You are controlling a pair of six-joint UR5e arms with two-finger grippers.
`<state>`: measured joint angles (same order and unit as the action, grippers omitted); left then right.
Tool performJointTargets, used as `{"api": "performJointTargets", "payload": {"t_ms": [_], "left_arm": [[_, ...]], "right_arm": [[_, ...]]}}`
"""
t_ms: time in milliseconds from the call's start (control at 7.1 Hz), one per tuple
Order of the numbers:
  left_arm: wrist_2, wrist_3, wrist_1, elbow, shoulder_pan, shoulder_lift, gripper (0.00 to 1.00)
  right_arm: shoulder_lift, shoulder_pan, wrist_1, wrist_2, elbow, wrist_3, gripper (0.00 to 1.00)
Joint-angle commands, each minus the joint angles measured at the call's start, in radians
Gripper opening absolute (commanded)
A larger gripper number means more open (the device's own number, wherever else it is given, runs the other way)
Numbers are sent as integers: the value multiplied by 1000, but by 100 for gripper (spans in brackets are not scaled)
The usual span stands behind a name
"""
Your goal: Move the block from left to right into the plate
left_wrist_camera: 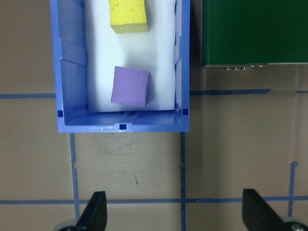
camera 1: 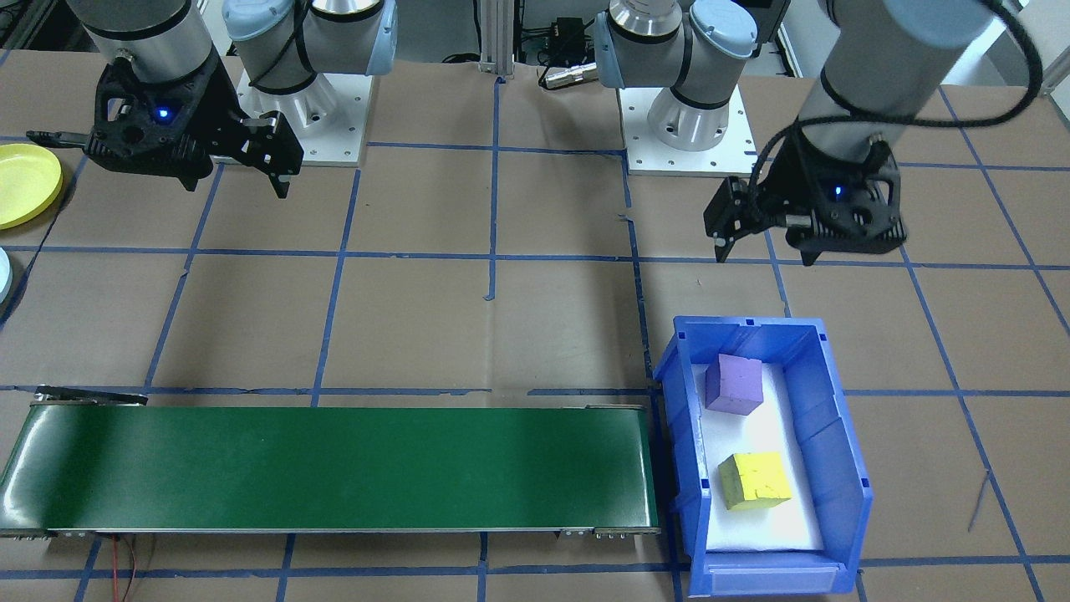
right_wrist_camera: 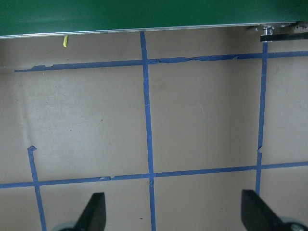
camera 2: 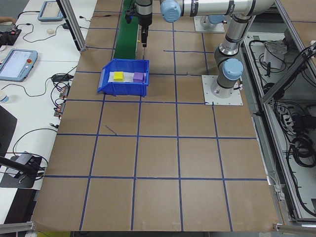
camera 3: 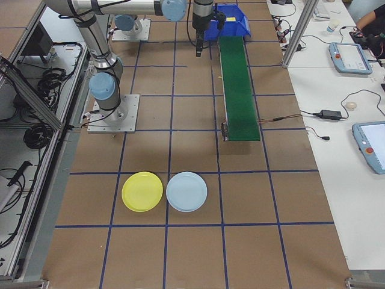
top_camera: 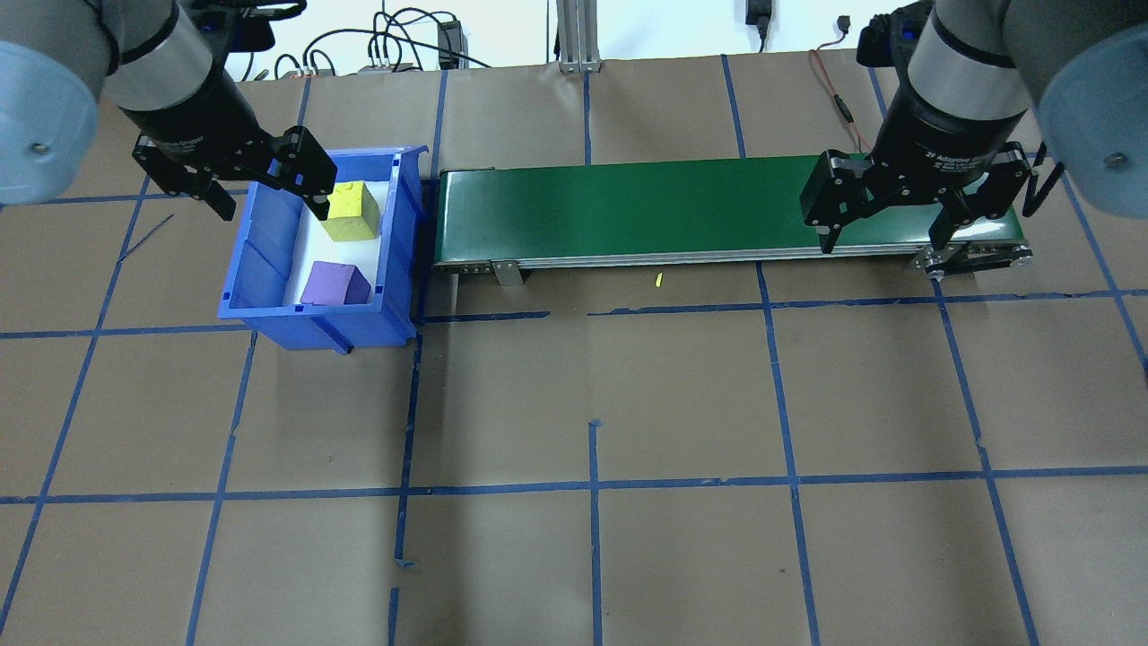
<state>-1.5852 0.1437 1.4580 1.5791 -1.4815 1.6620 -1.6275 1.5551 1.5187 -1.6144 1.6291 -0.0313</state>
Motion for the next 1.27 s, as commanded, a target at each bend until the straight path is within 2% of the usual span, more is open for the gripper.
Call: {"api": "performJointTargets", "payload": {"t_ms": [0, 141, 282, 423, 986, 1127], "left_arm": [[-1, 66, -148, 18, 64, 141, 100], [4, 74, -153, 45, 84, 160, 100], [7, 51, -219, 108, 84, 177, 100], [5, 54, -281, 120, 84, 227, 100], [11, 48, -303, 171, 84, 288, 99], [11, 54, -306, 191, 84, 294, 94]], "right_arm": [[0, 0, 0, -2, 0, 1, 100], [0, -1, 0, -2, 0, -1, 100], [0, 0, 0, -4, 0, 1, 100], [0, 0, 0, -4, 0, 1, 100], [0, -1, 0, -4, 0, 1, 100], [0, -1, 0, -5, 0, 1, 100]]}}
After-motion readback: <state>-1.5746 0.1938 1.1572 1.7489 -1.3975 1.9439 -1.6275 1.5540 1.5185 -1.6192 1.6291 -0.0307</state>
